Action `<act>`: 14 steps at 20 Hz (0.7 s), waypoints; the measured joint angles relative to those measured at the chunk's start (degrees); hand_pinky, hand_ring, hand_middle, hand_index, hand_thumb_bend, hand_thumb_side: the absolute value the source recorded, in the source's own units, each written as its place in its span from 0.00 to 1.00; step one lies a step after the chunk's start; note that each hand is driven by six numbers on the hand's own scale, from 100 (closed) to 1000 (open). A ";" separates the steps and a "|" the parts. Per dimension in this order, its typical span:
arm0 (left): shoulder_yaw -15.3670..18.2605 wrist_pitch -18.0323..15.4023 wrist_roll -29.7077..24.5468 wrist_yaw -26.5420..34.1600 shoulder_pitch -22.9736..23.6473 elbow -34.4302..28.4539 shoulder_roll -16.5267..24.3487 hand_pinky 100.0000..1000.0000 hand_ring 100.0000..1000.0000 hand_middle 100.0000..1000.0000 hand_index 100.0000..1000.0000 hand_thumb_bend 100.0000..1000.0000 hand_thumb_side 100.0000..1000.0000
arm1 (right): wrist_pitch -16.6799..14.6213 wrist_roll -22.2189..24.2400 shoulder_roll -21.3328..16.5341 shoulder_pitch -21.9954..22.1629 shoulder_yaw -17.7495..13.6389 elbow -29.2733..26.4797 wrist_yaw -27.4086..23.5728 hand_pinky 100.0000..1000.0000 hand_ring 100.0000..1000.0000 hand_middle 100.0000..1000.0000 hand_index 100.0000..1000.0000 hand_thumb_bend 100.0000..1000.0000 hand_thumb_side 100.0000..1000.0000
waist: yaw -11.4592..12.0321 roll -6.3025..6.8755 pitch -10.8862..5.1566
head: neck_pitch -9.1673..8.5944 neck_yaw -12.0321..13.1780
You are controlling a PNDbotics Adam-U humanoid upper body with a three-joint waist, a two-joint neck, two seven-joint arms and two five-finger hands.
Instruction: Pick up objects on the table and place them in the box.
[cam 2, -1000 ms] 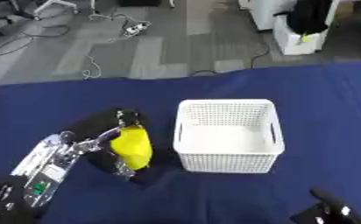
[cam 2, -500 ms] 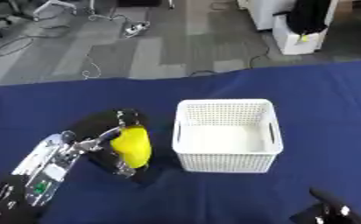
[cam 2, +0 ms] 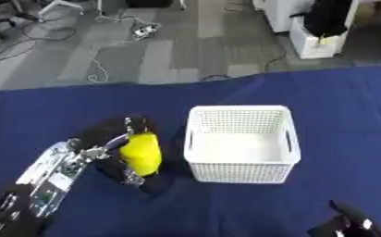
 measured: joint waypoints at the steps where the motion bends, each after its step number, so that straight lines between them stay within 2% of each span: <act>1: 0.01 0.18 0.01 0.00 0.00 0.01 0.00 0.76 0.77 0.81 0.83 0.99 0.87 | -0.05 0.06 0.00 0.00 0.00 0.00 0.00 0.69 0.45 0.56 0.94 0.79 0.70 | 0.03 -0.01 0.00 | 0.04 0.00; 6: 0.02 0.80 -0.22 0.02 0.00 0.29 0.00 0.62 0.75 0.80 0.83 0.99 0.86 | -0.16 0.18 0.01 0.01 0.00 0.00 0.08 0.69 0.45 0.56 0.94 0.79 0.70 | 0.04 -0.04 0.01 | 0.17 0.01; 8: 0.02 0.91 -0.29 0.03 -0.01 0.37 0.00 0.52 0.73 0.80 0.83 0.99 0.86 | -0.17 0.19 0.01 0.01 0.00 0.00 0.11 0.70 0.45 0.56 0.94 0.79 0.69 | 0.04 -0.05 0.06 | 0.18 0.01; 11: 0.03 1.05 -0.41 0.04 -0.02 0.38 -0.01 0.49 0.73 0.80 0.83 0.97 0.85 | -0.13 0.24 0.02 0.01 0.00 0.00 0.22 0.70 0.45 0.56 0.94 0.79 0.69 | 0.04 -0.06 0.09 | 0.36 0.03; 14: 0.03 1.07 -0.44 0.14 -0.02 0.40 -0.01 0.36 0.70 0.79 0.82 0.94 0.81 | -0.09 0.29 0.03 0.01 0.00 0.00 0.32 0.70 0.45 0.56 0.94 0.79 0.69 | 0.04 -0.07 0.13 | 0.39 0.04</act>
